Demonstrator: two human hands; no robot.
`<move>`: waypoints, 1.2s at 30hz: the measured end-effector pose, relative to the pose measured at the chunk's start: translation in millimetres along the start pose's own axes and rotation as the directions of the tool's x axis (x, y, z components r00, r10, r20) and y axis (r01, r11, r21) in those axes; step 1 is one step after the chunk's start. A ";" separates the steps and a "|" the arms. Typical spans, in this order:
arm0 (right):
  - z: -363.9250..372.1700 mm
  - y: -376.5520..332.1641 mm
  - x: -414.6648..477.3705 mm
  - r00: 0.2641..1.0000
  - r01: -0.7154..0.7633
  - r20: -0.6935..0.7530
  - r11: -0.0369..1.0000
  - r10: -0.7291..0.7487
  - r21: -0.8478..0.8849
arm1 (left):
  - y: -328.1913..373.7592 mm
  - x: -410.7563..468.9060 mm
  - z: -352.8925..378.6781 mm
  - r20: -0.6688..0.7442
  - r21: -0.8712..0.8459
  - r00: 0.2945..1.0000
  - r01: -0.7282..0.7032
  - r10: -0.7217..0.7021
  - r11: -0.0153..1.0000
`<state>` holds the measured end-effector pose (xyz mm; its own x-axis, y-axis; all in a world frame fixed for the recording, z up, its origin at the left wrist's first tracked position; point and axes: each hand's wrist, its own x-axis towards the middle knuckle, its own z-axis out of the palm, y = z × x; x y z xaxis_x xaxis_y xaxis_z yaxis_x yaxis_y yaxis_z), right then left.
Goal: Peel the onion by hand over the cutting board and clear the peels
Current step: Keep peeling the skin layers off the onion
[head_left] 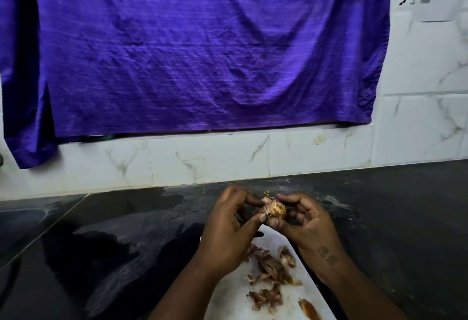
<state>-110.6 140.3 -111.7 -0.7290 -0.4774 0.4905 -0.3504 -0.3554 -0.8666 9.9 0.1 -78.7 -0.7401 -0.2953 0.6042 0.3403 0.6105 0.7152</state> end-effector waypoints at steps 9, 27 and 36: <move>-1.3 0.5 0.2 1.000 -0.009 0.004 1.000 0.009 -0.019 | -10.3 3.3 0.0 -0.074 0.035 0.997 0.037 -0.034 0.999; -3.3 -2.1 -0.6 1.000 0.000 -0.016 0.999 0.000 -0.034 | -5.1 -0.5 4.3 0.054 0.235 0.998 -0.036 0.024 0.971; -5.7 -5.0 3.3 0.992 -0.034 -0.120 0.994 0.047 0.106 | 4.0 -2.5 2.4 -0.069 -0.058 0.996 0.049 -0.053 0.997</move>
<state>-114.6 145.1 -106.3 -0.8098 -0.3938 0.4349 -0.2612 -0.4217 -0.8683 11.7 5.0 -78.1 -0.7150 -0.3770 0.5887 0.3368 0.5521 0.7627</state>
